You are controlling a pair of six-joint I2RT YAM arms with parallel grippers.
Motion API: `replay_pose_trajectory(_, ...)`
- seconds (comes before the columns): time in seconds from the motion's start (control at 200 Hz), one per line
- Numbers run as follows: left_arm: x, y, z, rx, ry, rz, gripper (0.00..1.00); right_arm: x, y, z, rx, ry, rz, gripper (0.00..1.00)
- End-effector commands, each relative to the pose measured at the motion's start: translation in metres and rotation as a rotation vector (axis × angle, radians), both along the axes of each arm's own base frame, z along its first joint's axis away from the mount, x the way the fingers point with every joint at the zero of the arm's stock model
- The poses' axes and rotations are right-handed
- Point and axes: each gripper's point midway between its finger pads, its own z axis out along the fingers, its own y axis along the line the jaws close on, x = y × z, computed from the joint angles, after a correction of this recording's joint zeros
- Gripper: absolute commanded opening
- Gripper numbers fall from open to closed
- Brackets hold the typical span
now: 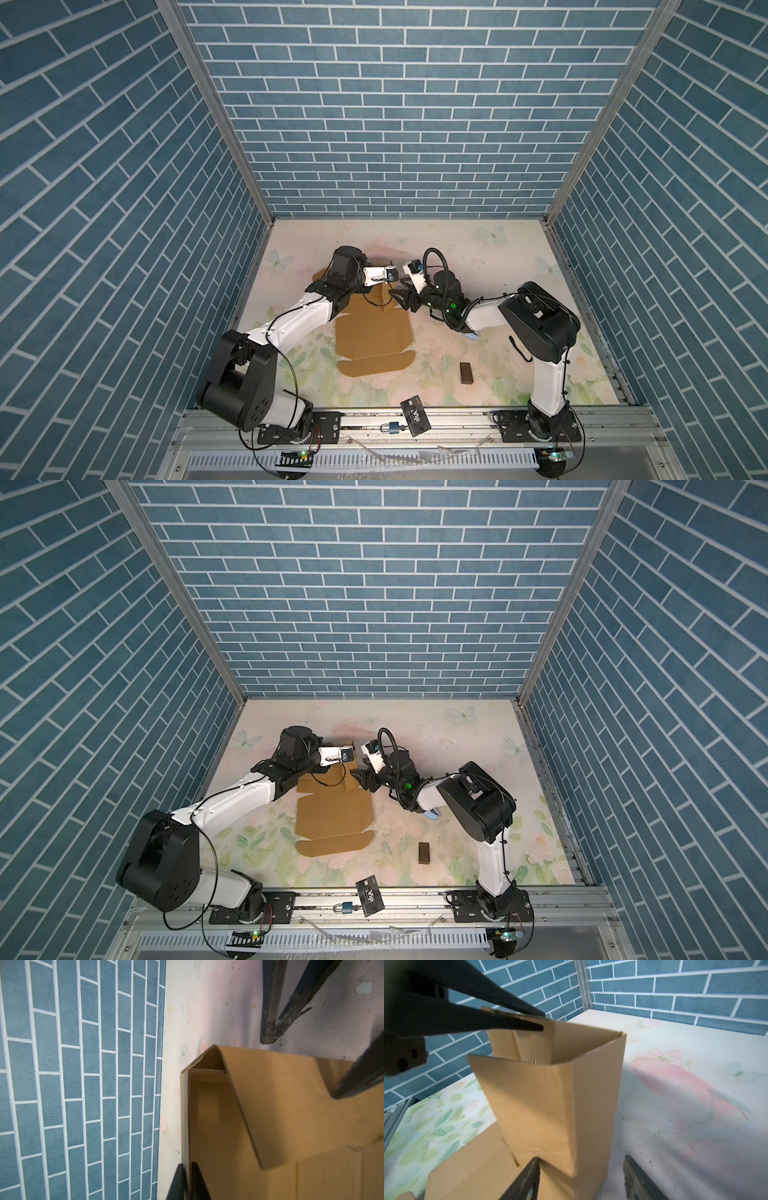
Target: Fold the paper box
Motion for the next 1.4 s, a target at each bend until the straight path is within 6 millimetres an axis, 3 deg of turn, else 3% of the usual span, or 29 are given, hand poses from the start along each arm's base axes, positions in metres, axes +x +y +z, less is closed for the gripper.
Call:
replay_pose_trajectory(0.0,-0.018,0.005,-0.023,0.044,0.081,-0.019,0.12,0.004,0.005,0.003,0.055,-0.013,-0.021,0.63)
replay_pose_trajectory(0.29,-0.022,0.005,-0.020,0.052,0.096,-0.032,0.20,0.001,0.005,-0.006,0.019,-0.005,-0.023,0.62)
replay_pose_trajectory(0.58,-0.025,0.006,-0.020,0.059,0.105,-0.037,0.19,-0.011,0.009,0.010,0.027,-0.078,0.039,0.62)
replay_pose_trajectory(0.67,-0.026,0.006,-0.017,0.051,0.112,-0.037,0.18,-0.013,0.007,0.021,0.058,-0.130,0.036,0.64)
replay_pose_trajectory(0.895,-0.035,0.007,-0.020,0.058,0.143,-0.052,0.17,-0.007,0.015,0.009,0.041,-0.106,0.043,0.74)
replay_pose_trajectory(1.245,-0.042,0.004,-0.026,0.056,0.182,-0.075,0.16,0.010,0.025,0.005,0.008,-0.111,-0.001,0.67)
replay_pose_trajectory(1.395,-0.042,0.002,-0.026,0.044,0.192,-0.071,0.16,0.018,0.023,0.005,-0.009,-0.129,-0.076,0.59)
